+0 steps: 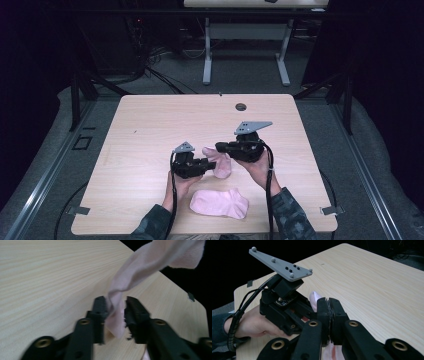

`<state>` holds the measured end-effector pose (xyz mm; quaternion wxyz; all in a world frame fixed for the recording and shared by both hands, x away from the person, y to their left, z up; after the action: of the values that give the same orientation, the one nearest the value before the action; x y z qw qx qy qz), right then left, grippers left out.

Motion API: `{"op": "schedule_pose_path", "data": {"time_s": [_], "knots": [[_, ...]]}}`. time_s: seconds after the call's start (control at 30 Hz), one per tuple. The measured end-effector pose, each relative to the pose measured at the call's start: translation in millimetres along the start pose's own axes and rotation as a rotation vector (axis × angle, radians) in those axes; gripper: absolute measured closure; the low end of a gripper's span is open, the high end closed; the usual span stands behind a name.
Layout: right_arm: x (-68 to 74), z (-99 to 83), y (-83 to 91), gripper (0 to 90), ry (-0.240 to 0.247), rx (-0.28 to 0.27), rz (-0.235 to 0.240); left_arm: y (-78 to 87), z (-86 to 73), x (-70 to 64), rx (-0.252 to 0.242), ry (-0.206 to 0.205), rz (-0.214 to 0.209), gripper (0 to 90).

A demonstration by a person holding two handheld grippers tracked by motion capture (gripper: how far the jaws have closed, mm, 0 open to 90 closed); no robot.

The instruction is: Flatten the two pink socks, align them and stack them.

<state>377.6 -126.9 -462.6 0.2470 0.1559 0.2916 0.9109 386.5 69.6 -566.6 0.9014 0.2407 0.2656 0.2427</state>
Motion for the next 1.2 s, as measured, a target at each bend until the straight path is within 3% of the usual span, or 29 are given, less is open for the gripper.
{"op": "schedule_pose_path", "data": {"time_s": [0.07,0.1,0.17,0.33,0.37,0.47,0.57,0.67,0.73,0.83,0.93,1.07,1.2], "knots": [[-2.6,-2.4,2.7,88.2,-0.002,-0.005,-0.001,1.4,3.6,-1.6,0.001,-0.031,0.056,88.2],[-4.6,-4.0,4.4,88.2,-0.004,-0.009,-0.002,3.6,5.6,-2.6,-0.001,-0.045,0.074,88.7],[-8.6,-7.4,8.9,88.2,-0.005,-0.013,-0.006,10.5,10.7,-6.4,0.008,-0.097,0.154,89.1],[-20.0,-19.3,12.2,88.1,0.004,0.035,-0.061,35.9,27.6,-30.6,0.043,-0.299,0.421,89.2],[-22.8,-22.8,11.1,88.0,0.007,0.052,-0.079,38.5,29.8,-36.7,0.058,-0.338,0.458,89.1],[-32.0,-36.0,4.1,87.9,0.008,0.091,-0.084,33.8,28.8,-52.4,0.137,-0.437,0.512,89.1],[-40.0,-54.2,-7.6,87.2,0.013,0.156,-0.098,14.3,18.6,-60.0,0.233,-0.490,0.518,89.0],[-48.8,-73.9,-17.6,85.8,-0.003,0.225,-0.115,-6.6,6.5,-60.5,0.290,-0.486,0.480,88.8],[-55.4,-85.4,-18.8,78.9,-0.017,0.270,-0.109,-15.0,1.1,-61.5,0.313,-0.478,0.440,88.5],[-62.2,-97.9,-14.0,70.1,-0.050,0.291,-0.102,-22.5,-3.8,-62.9,0.338,-0.460,0.376,83.8],[-65.2,-101.0,-4.1,65.0,-0.096,0.273,-0.069,-23.7,-6.2,-60.7,0.373,-0.435,0.338,71.2],[-65.9,-93.7,-2.6,60.1,-0.121,0.271,-0.013,-16.1,-7.5,-52.7,0.380,-0.369,0.302,53.7],[-70.5,-82.9,-16.7,57.7,-0.144,0.287,0.028,0.8,-9.2,-43.1,0.367,-0.326,0.306,48.9]]}}
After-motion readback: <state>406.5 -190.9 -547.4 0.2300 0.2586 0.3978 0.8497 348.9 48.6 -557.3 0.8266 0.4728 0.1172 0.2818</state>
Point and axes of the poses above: each handheld gripper's, and its own axes: y roughly backward along the jaws, z roughly out of its top, x roughly to its left, the point moved 2 cm from there along -y, roughly forward along the jaws, and after that the axes turned 8 degrees about x, right-handed, at the moved point
